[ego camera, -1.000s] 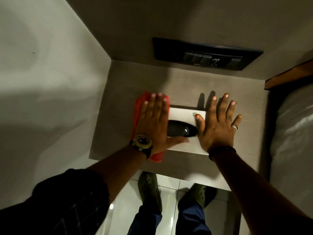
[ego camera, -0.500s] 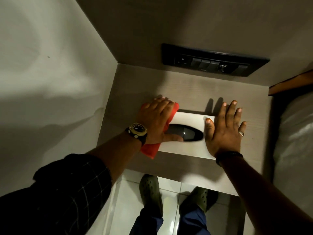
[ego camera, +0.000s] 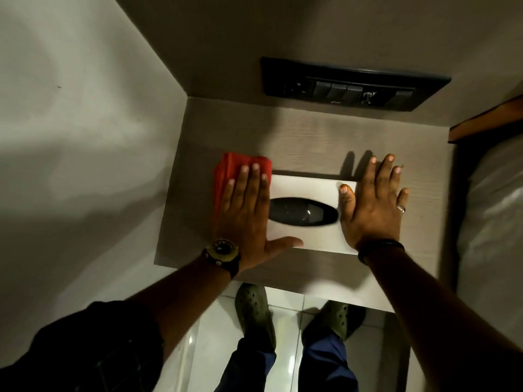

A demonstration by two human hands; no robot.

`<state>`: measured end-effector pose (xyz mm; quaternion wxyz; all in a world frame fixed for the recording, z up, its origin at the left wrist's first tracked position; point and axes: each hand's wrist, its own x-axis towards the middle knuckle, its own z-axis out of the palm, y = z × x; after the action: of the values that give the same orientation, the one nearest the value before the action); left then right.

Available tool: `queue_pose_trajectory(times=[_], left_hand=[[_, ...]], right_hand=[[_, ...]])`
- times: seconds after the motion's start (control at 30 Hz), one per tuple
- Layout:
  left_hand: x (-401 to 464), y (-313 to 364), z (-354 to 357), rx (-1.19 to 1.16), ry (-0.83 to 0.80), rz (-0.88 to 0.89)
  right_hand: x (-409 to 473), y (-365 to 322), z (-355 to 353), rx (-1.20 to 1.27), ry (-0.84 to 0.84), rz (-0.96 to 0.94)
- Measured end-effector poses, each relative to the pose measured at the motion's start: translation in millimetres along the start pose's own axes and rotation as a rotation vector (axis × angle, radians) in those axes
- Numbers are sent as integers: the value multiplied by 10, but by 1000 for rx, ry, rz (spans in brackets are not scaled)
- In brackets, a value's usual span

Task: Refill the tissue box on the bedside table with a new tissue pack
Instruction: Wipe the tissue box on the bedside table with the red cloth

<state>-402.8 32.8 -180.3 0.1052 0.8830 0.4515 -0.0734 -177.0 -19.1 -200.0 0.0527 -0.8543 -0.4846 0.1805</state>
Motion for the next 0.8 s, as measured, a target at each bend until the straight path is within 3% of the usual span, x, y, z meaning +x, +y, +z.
queue_pose_trajectory(times=[0.3, 0.53, 0.67, 0.8], left_hand=[[306, 822, 7, -40, 4, 168], [403, 378, 3, 15, 76, 364], [482, 226, -68, -21, 86, 342], [546, 119, -108, -38, 83, 211]], right_hand=[[-13, 15, 6, 58, 27, 6], [-8, 50, 43, 117, 69, 30], [-5, 47, 39, 121, 68, 39], [2, 46, 32, 129, 61, 38]])
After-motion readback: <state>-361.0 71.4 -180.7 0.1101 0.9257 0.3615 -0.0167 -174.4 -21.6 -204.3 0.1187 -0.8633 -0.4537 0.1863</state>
